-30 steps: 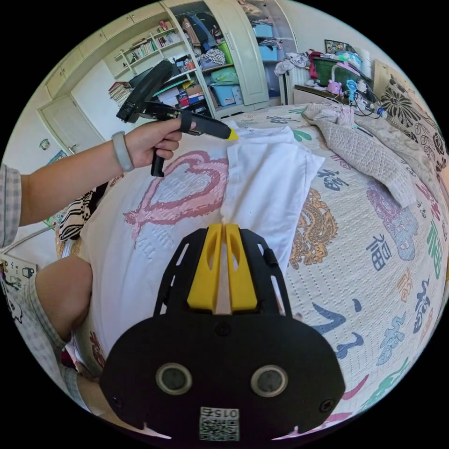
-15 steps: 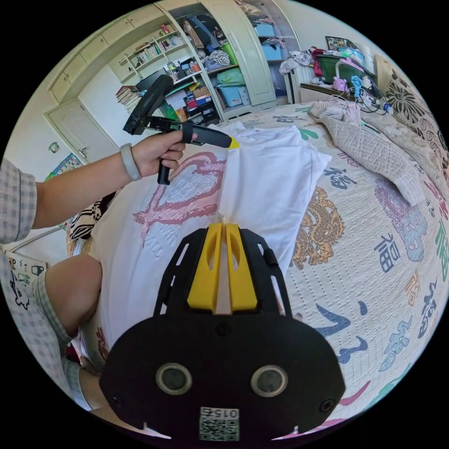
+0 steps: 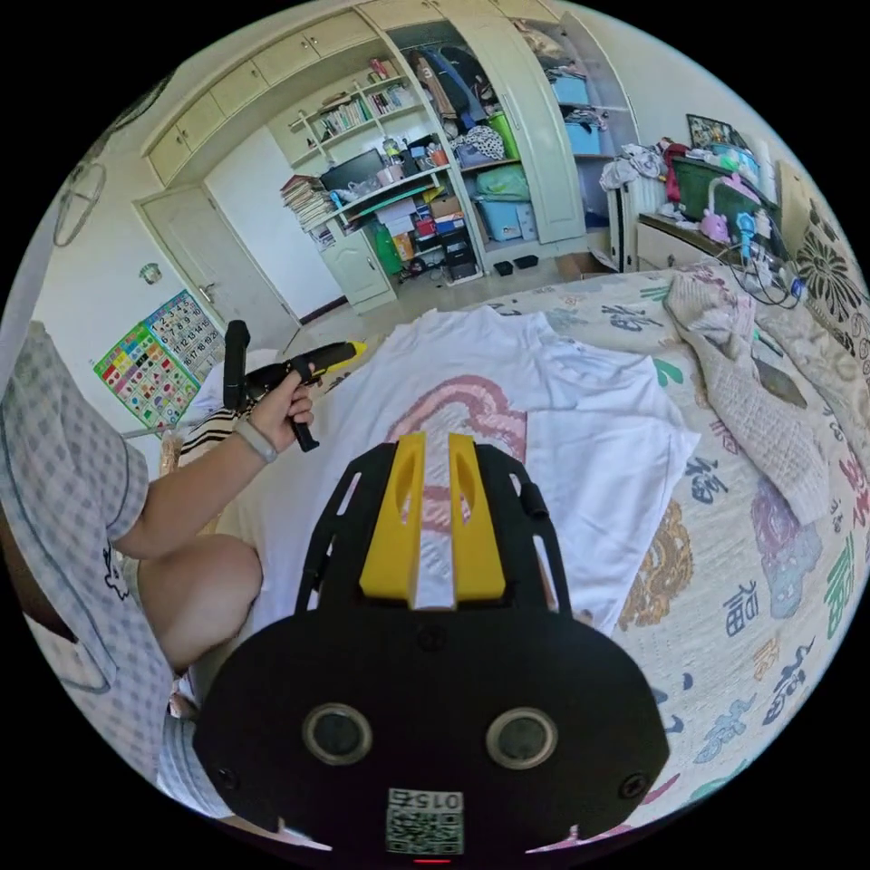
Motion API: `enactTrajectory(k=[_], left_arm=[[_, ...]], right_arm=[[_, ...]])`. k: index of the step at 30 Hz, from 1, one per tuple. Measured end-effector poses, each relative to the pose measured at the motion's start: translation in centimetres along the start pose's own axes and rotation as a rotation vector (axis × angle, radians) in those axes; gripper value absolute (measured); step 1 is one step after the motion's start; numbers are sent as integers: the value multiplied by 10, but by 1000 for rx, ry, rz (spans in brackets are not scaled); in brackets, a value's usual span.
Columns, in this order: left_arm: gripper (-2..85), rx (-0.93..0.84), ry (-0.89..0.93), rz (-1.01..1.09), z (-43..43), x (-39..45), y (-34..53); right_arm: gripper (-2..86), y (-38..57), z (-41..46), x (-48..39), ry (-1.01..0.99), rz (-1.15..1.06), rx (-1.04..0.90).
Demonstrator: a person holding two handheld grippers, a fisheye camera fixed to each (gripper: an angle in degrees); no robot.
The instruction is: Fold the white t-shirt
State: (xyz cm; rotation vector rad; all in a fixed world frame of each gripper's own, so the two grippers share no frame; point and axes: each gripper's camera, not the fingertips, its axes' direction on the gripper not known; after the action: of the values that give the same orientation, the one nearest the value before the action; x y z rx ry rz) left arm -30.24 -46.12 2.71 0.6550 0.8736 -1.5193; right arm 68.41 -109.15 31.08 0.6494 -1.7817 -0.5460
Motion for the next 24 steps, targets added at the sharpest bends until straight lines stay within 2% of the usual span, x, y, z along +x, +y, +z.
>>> enactTrajectory(k=[5,10,12,14,16,20,22,24], left_arm=[[78,-67,16,-107,6,-88,-44],[61,-326,219,-208,61,-151,-84],[35,-336,217,-198,64,-162,-91],[17,-332,296,-192,62,-174,-92],[8,-257,280,-204,39,-189,-88],[14,-159,264,-223,4,-206,-74],[35,-193,247,-220,6,-211,-68],[48,-214,269,-240,11,-216,-66]], right_arm=[[42,-117,73,-16,-24,-71,-43],[41,-246,178,-35,-43,-79,-149],[45,-278,211,-40,-48,-96,-216],[48,-304,239,-42,-16,-93,-278],[51,-336,270,-42,29,-74,-328],[76,-376,314,-44,47,-51,-423],[77,-393,345,-54,21,-104,-520],[64,-399,367,-59,89,-139,-614]])
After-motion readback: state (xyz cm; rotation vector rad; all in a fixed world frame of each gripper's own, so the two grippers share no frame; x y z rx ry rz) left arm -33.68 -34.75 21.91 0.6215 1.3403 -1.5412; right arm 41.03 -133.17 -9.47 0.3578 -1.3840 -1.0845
